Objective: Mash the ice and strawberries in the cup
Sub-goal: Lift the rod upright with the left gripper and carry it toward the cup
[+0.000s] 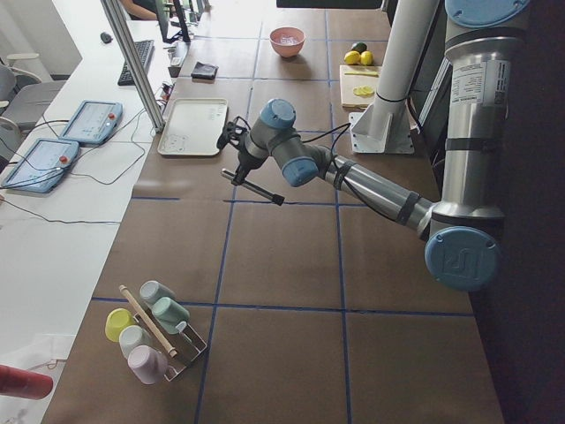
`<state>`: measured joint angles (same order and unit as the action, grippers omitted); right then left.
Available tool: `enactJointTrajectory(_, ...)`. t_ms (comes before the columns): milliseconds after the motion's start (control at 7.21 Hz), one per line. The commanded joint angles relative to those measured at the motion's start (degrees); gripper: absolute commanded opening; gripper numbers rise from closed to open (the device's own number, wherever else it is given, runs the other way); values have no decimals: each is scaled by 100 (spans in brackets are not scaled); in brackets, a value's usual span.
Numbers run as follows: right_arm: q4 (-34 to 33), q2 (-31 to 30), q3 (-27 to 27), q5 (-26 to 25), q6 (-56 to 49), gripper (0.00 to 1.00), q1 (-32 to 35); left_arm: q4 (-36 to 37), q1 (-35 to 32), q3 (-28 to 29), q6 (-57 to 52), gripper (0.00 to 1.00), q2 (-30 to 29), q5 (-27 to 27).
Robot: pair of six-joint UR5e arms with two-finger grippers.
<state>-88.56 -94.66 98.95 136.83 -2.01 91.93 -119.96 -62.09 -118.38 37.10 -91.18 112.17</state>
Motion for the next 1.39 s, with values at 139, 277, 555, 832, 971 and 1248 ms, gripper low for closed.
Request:
enactJointTrajectory(139, -12, 62, 10, 72, -1, 100, 0, -882, 1500, -546, 760, 0, -496, -2793)
enactJointTrajectory(277, -12, 62, 2, 63, -1, 100, 0, -1620, 2046, -529, 789, 0, -480, -3936)
enactJointTrajectory(555, -12, 62, -16, 63, -1, 100, -35, -3148, 2762, 74, 676, 0, -671, -4815)
enactJointTrajectory(832, -12, 62, -7, 63, -1, 100, -44, -4662, 2947, 577, 597, 0, -787, -4862)
enactJointTrajectory(971, -3, 62, -7, 54, -1, 100, -70, -5199, 3244, 918, 179, 0, -1022, -4940)
enactJointTrajectory(1248, -3, 62, -16, 10, -10, 100, -140, -5975, 3903, 1937, -456, 0, -1987, -5686)
